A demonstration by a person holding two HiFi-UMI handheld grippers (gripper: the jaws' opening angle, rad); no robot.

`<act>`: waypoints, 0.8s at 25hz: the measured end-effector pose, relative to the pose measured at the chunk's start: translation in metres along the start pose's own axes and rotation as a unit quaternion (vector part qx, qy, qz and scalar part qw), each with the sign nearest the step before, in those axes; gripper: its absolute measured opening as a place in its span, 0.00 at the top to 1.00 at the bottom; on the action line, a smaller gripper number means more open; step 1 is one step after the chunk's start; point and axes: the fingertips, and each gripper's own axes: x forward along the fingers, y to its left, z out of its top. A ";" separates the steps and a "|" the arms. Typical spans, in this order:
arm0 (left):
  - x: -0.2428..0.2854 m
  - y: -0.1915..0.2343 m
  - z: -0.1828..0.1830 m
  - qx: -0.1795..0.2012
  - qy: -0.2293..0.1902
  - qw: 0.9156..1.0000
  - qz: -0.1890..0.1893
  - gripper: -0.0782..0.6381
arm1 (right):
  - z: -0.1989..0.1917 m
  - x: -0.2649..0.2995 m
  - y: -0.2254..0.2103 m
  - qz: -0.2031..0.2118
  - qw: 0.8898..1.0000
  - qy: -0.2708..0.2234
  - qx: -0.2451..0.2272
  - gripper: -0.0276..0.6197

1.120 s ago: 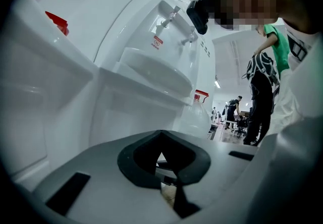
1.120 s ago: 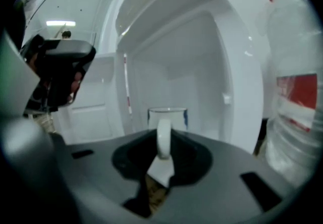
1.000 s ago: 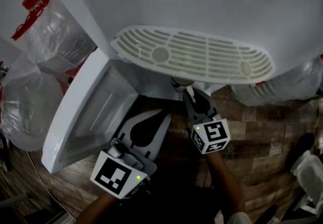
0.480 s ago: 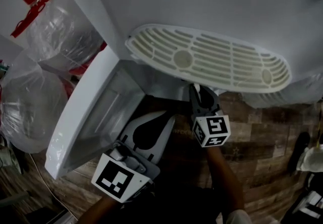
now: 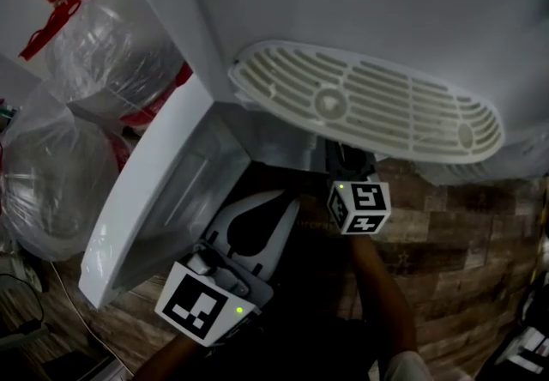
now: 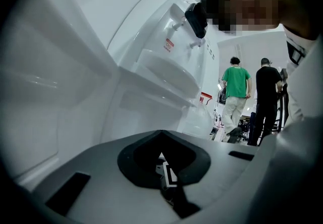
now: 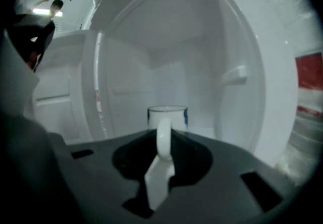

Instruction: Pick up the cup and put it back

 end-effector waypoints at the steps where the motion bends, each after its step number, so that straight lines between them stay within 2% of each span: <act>1: 0.000 0.000 0.001 0.001 -0.001 1.000 0.000 0.88 | 0.001 0.001 0.000 0.000 1.000 0.000 0.000 0.84; 8: -0.004 0.003 0.000 -0.001 0.001 1.000 0.004 0.88 | 0.000 0.011 -0.003 -0.011 1.000 -0.004 -0.006 0.84; 18: -0.004 0.001 0.003 -0.003 -0.002 1.000 0.002 0.88 | -0.006 0.011 0.004 0.002 1.000 0.009 -0.013 0.84; 20: -0.004 0.000 0.003 -0.004 -0.003 1.000 0.002 0.88 | -0.006 0.012 0.004 0.003 1.000 0.010 -0.010 0.79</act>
